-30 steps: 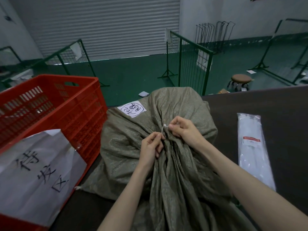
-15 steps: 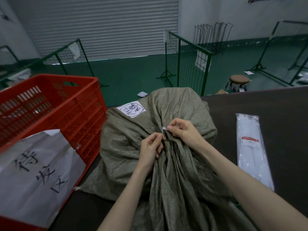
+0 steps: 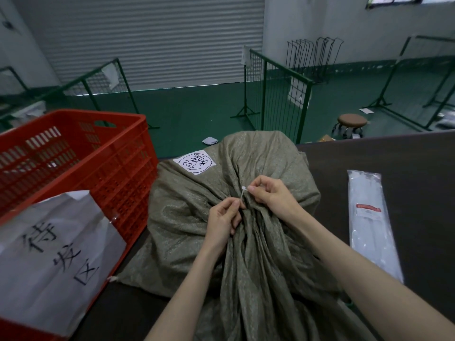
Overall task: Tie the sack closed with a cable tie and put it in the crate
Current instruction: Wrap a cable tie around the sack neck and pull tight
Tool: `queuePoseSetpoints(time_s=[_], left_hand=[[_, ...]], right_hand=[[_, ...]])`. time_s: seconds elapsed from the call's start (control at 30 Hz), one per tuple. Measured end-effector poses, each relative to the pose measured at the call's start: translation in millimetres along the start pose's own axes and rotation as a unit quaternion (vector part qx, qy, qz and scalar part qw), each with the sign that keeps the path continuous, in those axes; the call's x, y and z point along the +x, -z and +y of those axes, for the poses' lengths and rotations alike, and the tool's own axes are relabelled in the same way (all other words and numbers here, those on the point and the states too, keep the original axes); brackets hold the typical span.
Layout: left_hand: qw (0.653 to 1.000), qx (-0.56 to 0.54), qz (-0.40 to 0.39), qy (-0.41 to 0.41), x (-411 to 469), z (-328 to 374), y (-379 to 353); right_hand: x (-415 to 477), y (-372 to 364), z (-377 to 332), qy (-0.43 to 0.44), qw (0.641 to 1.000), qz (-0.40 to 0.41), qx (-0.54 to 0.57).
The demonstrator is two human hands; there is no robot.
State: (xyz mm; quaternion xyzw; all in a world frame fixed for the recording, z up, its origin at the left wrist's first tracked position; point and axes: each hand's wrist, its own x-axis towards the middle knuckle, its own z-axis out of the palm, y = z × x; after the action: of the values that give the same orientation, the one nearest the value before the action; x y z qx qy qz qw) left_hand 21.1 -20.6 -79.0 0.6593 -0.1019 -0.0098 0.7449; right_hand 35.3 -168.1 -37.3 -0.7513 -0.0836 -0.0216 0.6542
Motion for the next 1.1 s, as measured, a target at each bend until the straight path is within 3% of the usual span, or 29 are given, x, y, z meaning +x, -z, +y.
queuePoseSetpoints(time_s=[0.7, 0.93, 1.1], left_hand=[[0.995, -0.096, 0.028, 0.011, -3.2, 4.7, -8.4], [0.997, -0.070, 0.025, -0.002, -3.3, 5.2, -8.6], [0.998, -0.064, 0.016, 0.005, -7.2, 8.4, -11.7]], right_hand=[[-0.5, 5.6, -1.1, 0.017, 0.986, -0.094, -0.137], [5.4, 3.5, -5.2, -0.037, 0.999, 0.012, -0.027], [9.6, -0.6, -10.6, -0.017, 0.992, -0.016, -0.123]])
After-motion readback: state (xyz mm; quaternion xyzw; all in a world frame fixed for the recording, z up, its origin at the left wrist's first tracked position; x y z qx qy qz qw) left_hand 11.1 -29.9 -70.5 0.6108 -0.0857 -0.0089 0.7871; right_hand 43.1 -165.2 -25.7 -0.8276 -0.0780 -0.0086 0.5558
